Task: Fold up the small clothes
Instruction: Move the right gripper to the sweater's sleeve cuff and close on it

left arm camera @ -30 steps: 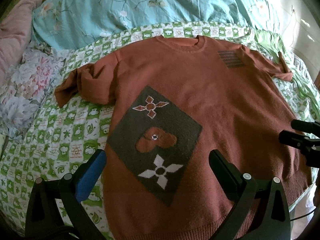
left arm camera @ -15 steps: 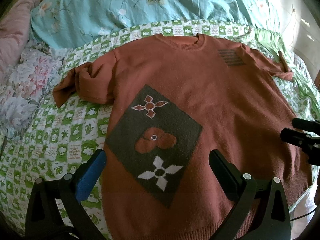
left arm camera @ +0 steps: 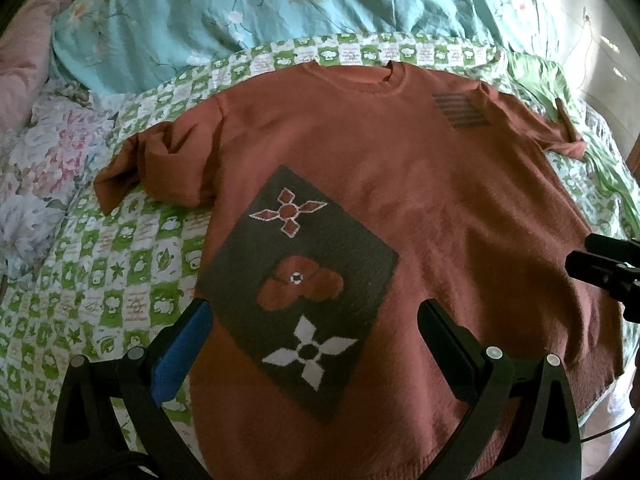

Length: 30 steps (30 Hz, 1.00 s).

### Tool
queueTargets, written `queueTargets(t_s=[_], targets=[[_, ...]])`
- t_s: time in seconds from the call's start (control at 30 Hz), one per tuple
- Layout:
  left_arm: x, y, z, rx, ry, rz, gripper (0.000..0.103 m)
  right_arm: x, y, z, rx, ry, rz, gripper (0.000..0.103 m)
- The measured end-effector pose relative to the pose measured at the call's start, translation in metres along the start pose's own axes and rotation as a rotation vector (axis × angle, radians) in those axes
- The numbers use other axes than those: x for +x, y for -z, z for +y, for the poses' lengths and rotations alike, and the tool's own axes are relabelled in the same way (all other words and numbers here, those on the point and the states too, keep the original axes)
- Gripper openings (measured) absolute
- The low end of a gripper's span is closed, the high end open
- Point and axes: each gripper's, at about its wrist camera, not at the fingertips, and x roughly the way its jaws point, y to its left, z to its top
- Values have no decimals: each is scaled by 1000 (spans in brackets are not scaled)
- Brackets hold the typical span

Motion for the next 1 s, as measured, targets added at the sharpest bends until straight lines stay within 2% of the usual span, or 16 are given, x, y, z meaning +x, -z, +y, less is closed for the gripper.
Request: queueTargets(t_s=[0.27,0.43,0.53,0.9,1.0], targets=[[10,-10,-6,13,16,15,102,-1,-7,-12,37,-3,-3,82],[23,-29,-5,-1,37,40,102,-6,-27,-47,140,5,-20,82],[29,-46,-1,-28,55,27,102,-13,-45,-83,222,31,-56,81],[66,-113,6,-53,35,28,102,-36,-114,-252,531,177,-201,81],[78,-129,5,-63,35,31,102,-33,-132,-293,584,204,-224,73]])
